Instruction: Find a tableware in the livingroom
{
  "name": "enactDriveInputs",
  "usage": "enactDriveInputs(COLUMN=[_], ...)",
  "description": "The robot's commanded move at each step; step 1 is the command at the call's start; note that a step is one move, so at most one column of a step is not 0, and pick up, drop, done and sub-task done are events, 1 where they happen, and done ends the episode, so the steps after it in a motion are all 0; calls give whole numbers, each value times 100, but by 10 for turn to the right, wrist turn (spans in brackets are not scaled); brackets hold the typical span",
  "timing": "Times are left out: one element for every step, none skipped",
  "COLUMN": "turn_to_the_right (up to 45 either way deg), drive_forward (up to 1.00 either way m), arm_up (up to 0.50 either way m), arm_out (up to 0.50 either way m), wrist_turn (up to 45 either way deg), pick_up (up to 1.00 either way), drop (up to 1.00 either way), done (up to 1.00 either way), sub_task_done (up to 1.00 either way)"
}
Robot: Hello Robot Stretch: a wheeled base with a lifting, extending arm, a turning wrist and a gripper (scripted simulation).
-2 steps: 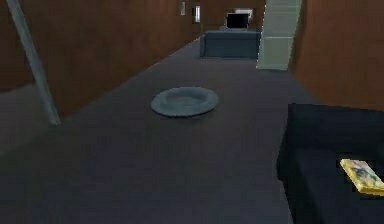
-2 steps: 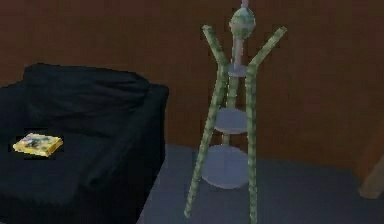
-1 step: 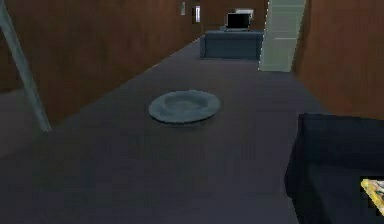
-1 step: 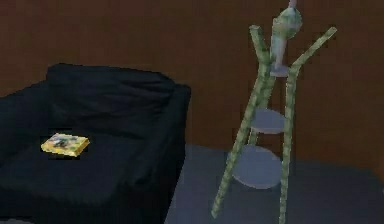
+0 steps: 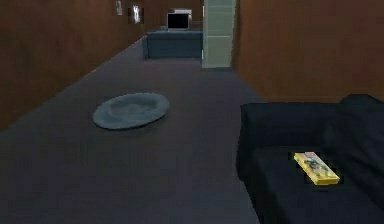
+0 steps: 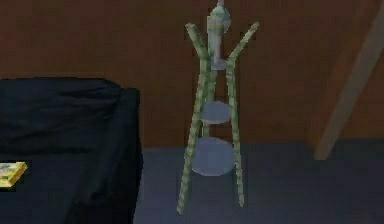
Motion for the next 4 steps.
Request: enactDriveInputs(turn_to_the_right=[0, 0, 0, 240], drive_forward=[100, 100, 10, 0], arm_up=[0, 0, 0, 0], arm_out=[0, 0, 0, 0], wrist_turn=[0, 0, 0, 0], pick_up=[0, 0, 0, 0], drop=[0, 0, 0, 0], done=[0, 0, 0, 0], sub_task_done=[0, 0, 0, 0])
